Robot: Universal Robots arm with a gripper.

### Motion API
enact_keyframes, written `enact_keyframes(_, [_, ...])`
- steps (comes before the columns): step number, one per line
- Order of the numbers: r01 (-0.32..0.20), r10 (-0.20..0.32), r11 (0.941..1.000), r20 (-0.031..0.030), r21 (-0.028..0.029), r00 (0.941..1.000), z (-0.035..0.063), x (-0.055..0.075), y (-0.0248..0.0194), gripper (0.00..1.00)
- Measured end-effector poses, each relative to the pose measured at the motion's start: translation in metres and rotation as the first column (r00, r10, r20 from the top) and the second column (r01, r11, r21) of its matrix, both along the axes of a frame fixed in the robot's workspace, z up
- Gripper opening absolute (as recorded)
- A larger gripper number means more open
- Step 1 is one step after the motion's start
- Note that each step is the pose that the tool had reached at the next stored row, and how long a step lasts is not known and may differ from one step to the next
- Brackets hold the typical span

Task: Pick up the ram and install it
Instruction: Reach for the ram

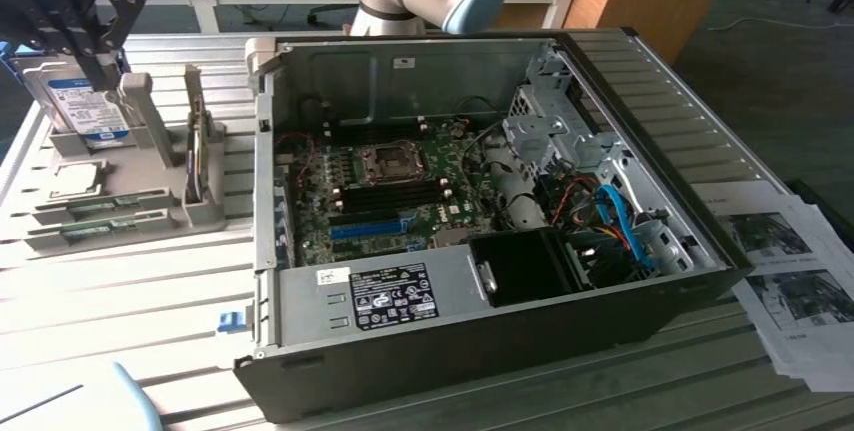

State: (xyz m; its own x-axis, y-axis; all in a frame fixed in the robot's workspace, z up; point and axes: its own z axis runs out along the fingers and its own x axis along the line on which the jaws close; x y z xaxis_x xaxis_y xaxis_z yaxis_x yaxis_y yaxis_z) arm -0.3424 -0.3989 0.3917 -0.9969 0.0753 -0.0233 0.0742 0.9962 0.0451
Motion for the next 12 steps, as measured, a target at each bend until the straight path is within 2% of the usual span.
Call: enact_keyframes(12, [0.0, 0.0, 1.0, -0.0001, 0.0, 1.0, -0.0002, -0.02, 0.0, 0.09])
